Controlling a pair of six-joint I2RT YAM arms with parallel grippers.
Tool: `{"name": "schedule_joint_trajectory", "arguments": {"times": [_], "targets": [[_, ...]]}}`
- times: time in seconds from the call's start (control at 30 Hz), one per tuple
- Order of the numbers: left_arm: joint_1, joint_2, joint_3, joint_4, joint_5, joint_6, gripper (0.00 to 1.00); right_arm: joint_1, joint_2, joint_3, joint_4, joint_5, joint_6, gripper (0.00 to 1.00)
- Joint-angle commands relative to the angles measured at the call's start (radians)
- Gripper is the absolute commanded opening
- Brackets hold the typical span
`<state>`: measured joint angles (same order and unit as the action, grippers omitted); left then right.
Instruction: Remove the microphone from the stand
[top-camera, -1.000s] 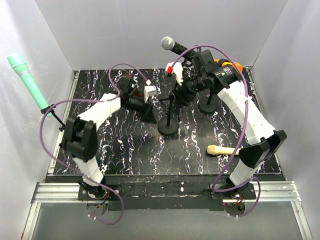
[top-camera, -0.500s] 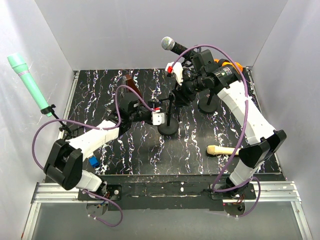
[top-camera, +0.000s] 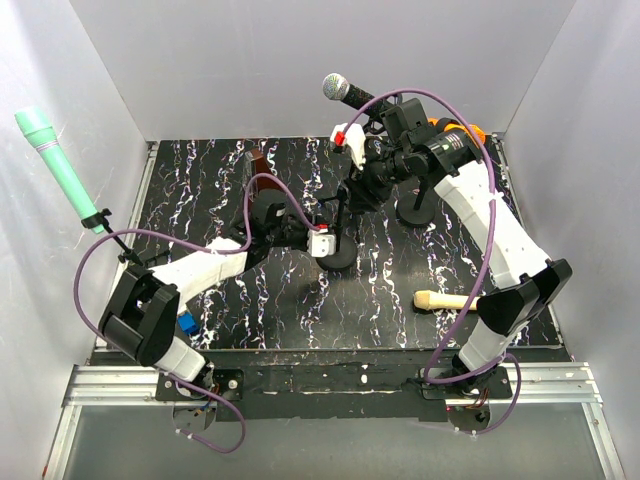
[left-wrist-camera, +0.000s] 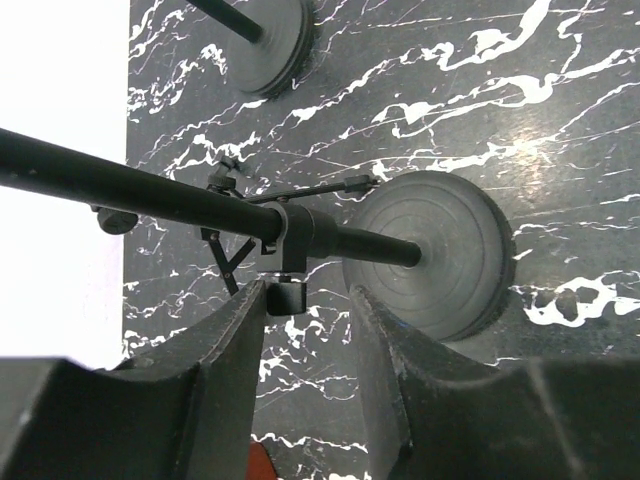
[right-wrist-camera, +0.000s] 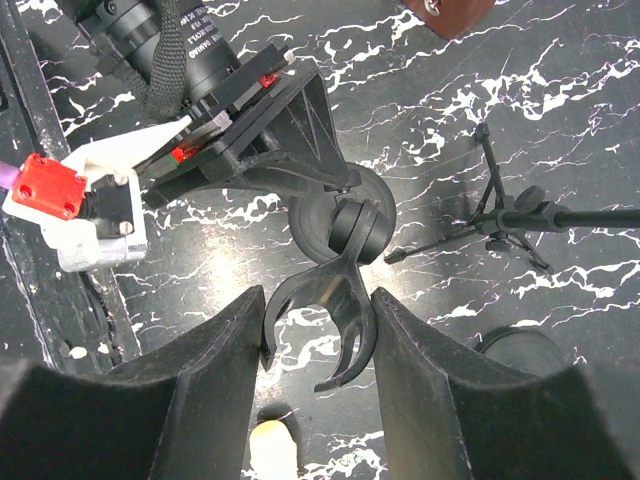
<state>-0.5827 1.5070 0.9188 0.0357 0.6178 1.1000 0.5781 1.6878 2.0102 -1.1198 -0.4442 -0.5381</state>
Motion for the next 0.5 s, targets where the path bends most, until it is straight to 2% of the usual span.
{"name": "schedule_joint_trajectory", "arguments": {"times": [0.0,0.13,0.27,0.37,0.47], "targets": [[-0.016,0.022,0.038,0.029,-0.038,0.009,0.35,0.003,-0.002,0.048,-0.003,-0.007,0.004,0.53],[-0.016,0.056,0.067,0.035,-0.07,-0.003,0.21,0.003,0.0,0.05,-0.006,-0.005,0.0,0.53],[-0.016,0.061,0.092,0.007,-0.095,-0.034,0.0,0.003,-0.002,0.051,-0.011,-0.002,-0.006,0.52],[-0.016,0.05,0.104,-0.029,-0.102,-0.084,0.0,0.003,-0.002,0.053,-0.012,-0.002,-0.01,0.53],[-0.009,0.055,0.176,-0.208,-0.055,-0.178,0.0,0.003,0.001,0.062,-0.014,-0.002,-0.013,0.53]]}}
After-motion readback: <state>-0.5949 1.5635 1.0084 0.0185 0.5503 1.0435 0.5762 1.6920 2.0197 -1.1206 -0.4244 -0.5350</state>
